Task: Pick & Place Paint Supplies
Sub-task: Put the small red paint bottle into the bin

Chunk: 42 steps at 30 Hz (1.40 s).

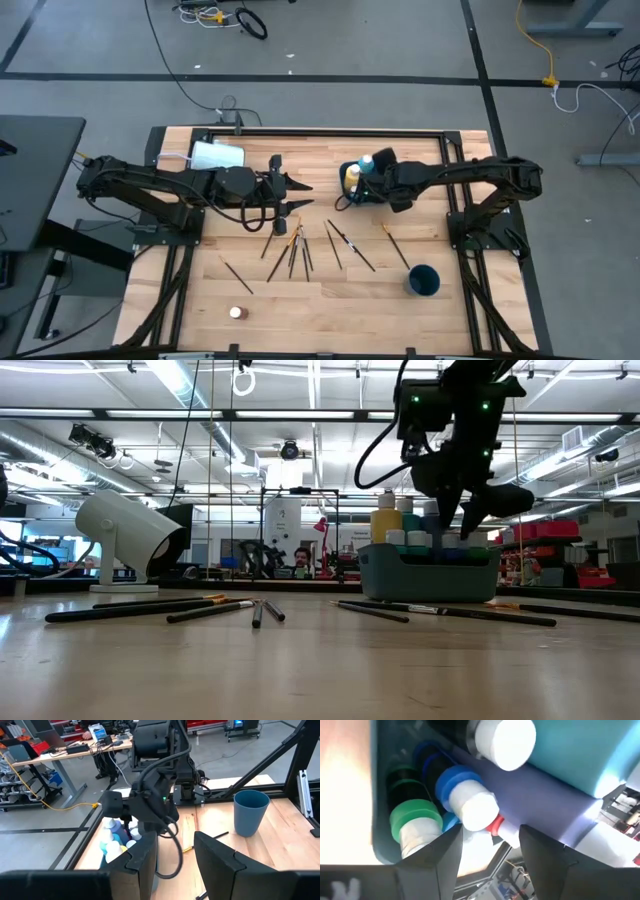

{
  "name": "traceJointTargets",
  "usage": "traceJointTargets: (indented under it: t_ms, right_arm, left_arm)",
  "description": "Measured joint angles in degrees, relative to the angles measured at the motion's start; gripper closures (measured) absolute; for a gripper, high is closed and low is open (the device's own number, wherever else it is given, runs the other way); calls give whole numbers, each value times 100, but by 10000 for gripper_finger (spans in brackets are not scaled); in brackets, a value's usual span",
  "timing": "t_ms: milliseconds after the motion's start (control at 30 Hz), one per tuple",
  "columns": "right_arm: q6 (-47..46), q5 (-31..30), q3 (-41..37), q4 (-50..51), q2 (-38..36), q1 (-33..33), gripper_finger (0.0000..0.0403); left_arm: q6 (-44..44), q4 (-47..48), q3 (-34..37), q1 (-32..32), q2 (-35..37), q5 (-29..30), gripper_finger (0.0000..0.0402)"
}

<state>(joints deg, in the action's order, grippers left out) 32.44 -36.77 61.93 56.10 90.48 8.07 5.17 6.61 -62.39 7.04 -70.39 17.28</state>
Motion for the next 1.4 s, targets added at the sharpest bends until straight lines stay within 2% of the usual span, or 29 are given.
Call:
traceJointTargets:
  t_ms: [167,433,567,767,900,1000,1200,1400]
  right_arm:
    - [-724,-126,121,165,0,-253,214]
    - [-1782,6,957,423,-172,-428,218]
    - [-2447,1001,1137,136,-413,-563,218]
    - [-2950,2568,1075,-971,-633,-1038,218]
    - [-2443,3298,670,-2382,-703,-1420,218]
    - [-2156,3906,420,-2902,-811,-1614,218]
    - [-2105,4639,-23,-3743,-1394,-1758,218]
    - [-2190,4671,-1285,-5036,-2273,-1758,218]
  left_arm:
    - [-18,48,0,-2,0,-2,261]
    - [-69,160,0,-2,0,-47,261]
    - [-298,545,2,0,0,-452,261]
    - [265,1468,2,199,27,-1282,268]
    - [422,1622,2,526,49,-1292,273]
    - [498,1870,3,814,250,-1285,273]
    - [554,1841,546,1397,1156,-974,269]
    - [-376,867,1923,1739,2598,154,274]
